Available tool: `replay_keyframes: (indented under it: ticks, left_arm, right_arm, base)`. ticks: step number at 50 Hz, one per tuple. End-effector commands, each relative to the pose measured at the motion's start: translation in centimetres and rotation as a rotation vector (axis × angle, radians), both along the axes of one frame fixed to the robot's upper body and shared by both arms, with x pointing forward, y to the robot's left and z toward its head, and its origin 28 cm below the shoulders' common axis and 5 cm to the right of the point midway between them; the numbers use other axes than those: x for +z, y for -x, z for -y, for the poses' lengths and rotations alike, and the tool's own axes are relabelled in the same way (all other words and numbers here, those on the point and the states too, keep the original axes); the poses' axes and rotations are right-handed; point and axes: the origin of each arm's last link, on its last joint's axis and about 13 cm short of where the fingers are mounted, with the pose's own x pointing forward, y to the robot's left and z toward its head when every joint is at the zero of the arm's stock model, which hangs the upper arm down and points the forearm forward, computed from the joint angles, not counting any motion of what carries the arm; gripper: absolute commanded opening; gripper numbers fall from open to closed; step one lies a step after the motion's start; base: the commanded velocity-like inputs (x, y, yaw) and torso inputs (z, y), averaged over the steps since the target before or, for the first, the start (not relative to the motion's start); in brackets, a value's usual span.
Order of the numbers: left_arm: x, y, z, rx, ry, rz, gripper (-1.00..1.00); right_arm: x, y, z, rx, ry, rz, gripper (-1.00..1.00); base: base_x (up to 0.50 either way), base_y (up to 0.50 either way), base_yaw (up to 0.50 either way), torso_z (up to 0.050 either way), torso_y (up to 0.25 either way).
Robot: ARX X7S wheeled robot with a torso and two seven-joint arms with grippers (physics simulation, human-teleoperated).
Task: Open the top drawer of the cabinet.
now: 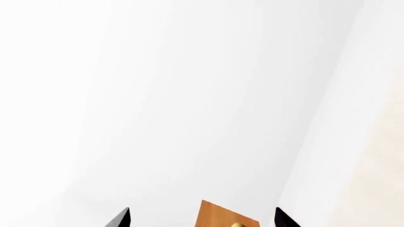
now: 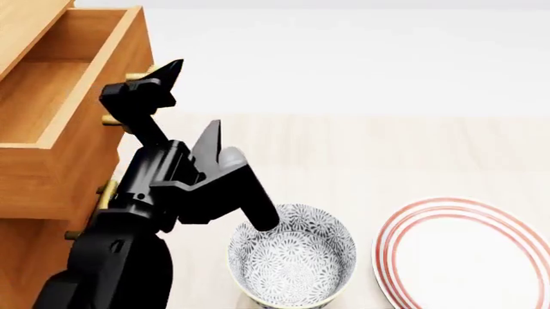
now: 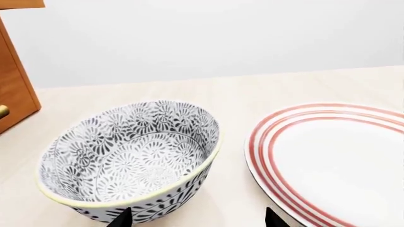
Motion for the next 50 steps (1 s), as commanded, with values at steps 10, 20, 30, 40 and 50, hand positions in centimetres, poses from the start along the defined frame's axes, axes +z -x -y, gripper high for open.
replay_keyframes:
  ticks: [10,20,30,40,50]
  left_arm:
    - [5.2,3.7,2.2,-0.168,0.342,-0.012,1.0]
    - [6.9,2.7,1.0,-0.124,0.488,-0.03,1.0]
    - [7.7,1.4,-0.2,-0.068,0.605,-0.067,1.0]
    - [8.3,0.8,-0.9,-0.048,0.682,-0.102,1.0]
    - [8.7,-0.6,-2.1,0.021,0.712,-0.079,1.0]
  right_arm:
    - [0.1,-0.3,0.0,-0.003,-0.006,0.018,1.0]
    - [0.0,-0.2,-0.1,0.004,-0.002,0.016,1.0]
    - [-0.1,-0.1,-0.2,0.006,0.004,0.014,1.0]
    - [0.0,-0.1,-0.2,0.008,0.006,0.015,1.0]
    - [-0.1,-0.1,-0.2,0.006,0.005,0.011,1.0]
  base:
    - [0.0,0.0,0.0,0.0,0.0]
    - [0.0,0.0,0.0,0.0,0.0]
    - [0.0,0.0,0.0,0.0,0.0]
    - [0.0,0.0,0.0,0.0,0.0]
    - [0.0,0.0,0.0,0.0,0.0]
